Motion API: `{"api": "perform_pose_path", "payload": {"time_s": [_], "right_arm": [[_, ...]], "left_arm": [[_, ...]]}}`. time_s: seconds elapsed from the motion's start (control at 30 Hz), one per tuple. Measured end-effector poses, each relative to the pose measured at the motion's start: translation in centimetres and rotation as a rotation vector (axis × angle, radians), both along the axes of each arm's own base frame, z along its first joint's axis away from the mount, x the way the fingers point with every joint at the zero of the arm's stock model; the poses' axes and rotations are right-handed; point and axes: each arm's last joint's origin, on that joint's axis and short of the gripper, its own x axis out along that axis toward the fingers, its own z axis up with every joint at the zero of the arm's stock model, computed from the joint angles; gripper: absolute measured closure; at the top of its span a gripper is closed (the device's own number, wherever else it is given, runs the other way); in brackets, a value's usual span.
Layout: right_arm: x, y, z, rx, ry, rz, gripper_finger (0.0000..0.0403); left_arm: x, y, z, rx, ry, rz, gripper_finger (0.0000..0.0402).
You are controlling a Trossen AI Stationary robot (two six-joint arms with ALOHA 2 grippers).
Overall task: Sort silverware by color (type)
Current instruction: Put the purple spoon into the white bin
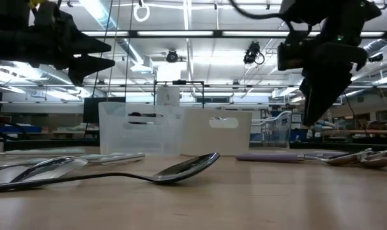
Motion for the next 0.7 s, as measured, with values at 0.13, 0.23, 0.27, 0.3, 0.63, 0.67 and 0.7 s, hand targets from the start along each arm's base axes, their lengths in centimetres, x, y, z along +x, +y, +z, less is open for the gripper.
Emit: {"api": "perform_pose_path", "payload": {"time_s": [0.13,0.23,0.27,0.3,0.63,0.67,0.7], "right_arm": [[1.3,1.4,-0.4,0.004,0.056,0.029,0.0252],[1.5,1.9,-0.9,0.005,0.13,-0.026,0.0258],[1.3,1.7,-1.3,0.007,0.168,-0.08,0.026],[1.1,1.5,-1.5,0.01,0.204,-0.135,0.0263],[0.9,0.8,-1.7,0.131,0.236,-0.496,0.0265],[0.9,0.8,-1.7,0.138,0.229,-0.514,0.0261],[1.0,0.8,-1.7,0.145,0.221,-0.533,0.0256]], "left_arm": [[0.0,0.1,0.0,-0.009,-0.003,0.007,0.0177],[0.0,0.1,0.0,-0.007,-0.002,0.005,0.0181],[0.0,0.1,0.0,-0.012,-0.004,0.002,0.0182],[0.0,0.0,0.0,-0.015,-0.006,0.0,0.0182],[0.0,-0.5,0.0,-0.073,-0.017,-0.05,0.0182],[0.0,-0.6,0.0,-0.076,-0.018,-0.055,0.0182],[0.0,-0.7,0.0,-0.08,-0.019,-0.06,0.0182]]}}
